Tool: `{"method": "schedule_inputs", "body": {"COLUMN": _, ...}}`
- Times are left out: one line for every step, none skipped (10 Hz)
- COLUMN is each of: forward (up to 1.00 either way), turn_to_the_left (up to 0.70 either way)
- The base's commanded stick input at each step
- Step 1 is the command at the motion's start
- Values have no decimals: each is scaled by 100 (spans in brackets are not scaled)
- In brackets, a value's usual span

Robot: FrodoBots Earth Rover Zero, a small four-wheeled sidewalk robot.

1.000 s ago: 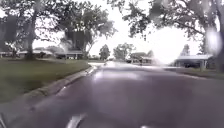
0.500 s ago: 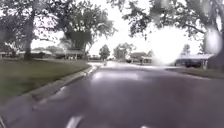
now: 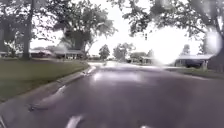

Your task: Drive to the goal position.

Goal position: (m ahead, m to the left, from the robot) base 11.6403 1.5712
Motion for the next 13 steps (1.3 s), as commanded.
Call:
{"method": "schedule_inputs", "body": {"forward": 50, "turn_to_the_left": 0}}
{"method": "schedule_inputs", "body": {"forward": 50, "turn_to_the_left": 0}}
{"method": "schedule_inputs", "body": {"forward": 50, "turn_to_the_left": 0}}
{"method": "schedule_inputs", "body": {"forward": 50, "turn_to_the_left": 0}}
{"method": "schedule_inputs", "body": {"forward": 50, "turn_to_the_left": 0}}
{"method": "schedule_inputs", "body": {"forward": 50, "turn_to_the_left": 0}}
{"method": "schedule_inputs", "body": {"forward": 50, "turn_to_the_left": 0}}
{"method": "schedule_inputs", "body": {"forward": 50, "turn_to_the_left": 0}}
{"method": "schedule_inputs", "body": {"forward": 50, "turn_to_the_left": 0}}
{"method": "schedule_inputs", "body": {"forward": 50, "turn_to_the_left": 0}}
{"method": "schedule_inputs", "body": {"forward": 50, "turn_to_the_left": 0}}
{"method": "schedule_inputs", "body": {"forward": 50, "turn_to_the_left": 0}}
{"method": "schedule_inputs", "body": {"forward": 50, "turn_to_the_left": 0}}
